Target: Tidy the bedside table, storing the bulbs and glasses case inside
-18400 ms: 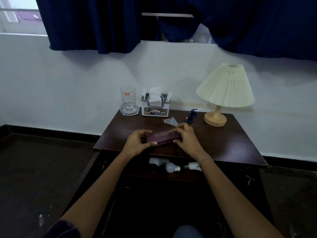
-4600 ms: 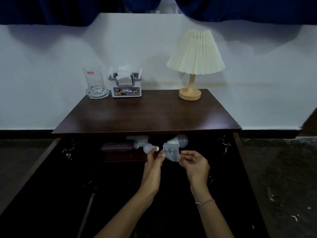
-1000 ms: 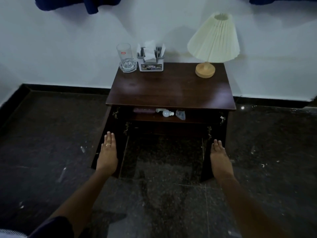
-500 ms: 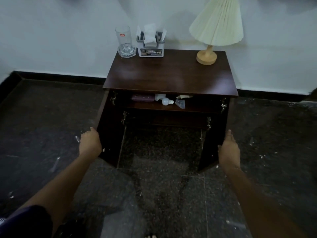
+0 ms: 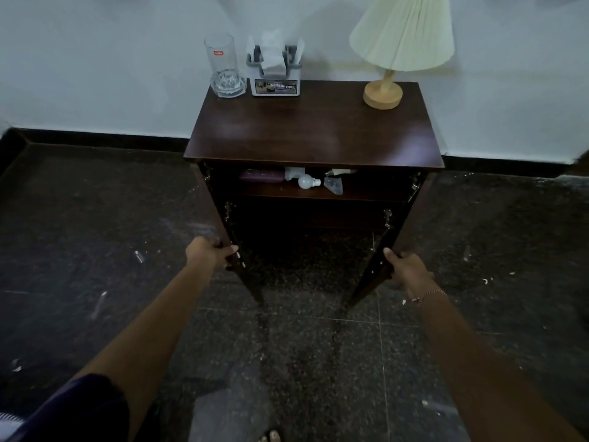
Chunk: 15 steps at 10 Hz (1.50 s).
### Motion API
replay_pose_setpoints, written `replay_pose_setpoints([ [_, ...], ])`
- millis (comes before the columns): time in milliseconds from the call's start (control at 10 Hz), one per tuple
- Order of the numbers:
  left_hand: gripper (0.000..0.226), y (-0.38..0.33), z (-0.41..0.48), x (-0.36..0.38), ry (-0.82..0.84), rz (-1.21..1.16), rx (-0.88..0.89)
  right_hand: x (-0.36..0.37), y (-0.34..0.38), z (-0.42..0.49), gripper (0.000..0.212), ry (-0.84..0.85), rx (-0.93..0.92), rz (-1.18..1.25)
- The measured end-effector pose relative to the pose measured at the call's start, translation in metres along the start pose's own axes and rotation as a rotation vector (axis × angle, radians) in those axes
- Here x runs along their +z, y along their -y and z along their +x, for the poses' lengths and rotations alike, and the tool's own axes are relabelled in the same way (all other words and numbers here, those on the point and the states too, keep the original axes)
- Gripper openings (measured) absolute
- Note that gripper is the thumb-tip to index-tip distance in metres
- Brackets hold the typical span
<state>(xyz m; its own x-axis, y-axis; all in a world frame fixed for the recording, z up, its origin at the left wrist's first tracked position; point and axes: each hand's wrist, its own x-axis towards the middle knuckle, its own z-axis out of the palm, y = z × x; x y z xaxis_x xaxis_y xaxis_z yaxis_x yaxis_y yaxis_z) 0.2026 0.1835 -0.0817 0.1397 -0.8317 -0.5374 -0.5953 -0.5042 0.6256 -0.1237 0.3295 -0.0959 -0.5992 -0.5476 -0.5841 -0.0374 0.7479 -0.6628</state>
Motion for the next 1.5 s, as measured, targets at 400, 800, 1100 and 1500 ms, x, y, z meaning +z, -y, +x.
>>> replay_pose_setpoints([
  [400,0.028,-0.057,0.017,0.063,0.263,-0.22,-0.152,0.047,0.048,0.034,0.047,0.218,0.081,0.117],
  [800,0.043,-0.12,0.063,0.107,0.257,-0.209,-0.126,0.1,0.112,0.089,0.051,0.221,0.171,0.268],
  [1100,0.051,-0.15,0.089,0.131,0.134,-0.163,-0.102,0.119,0.147,0.125,0.056,0.161,0.199,0.295],
  [1500,0.037,-0.14,0.084,0.135,0.315,0.072,-0.114,0.121,0.126,0.119,0.035,0.282,0.056,0.161],
])
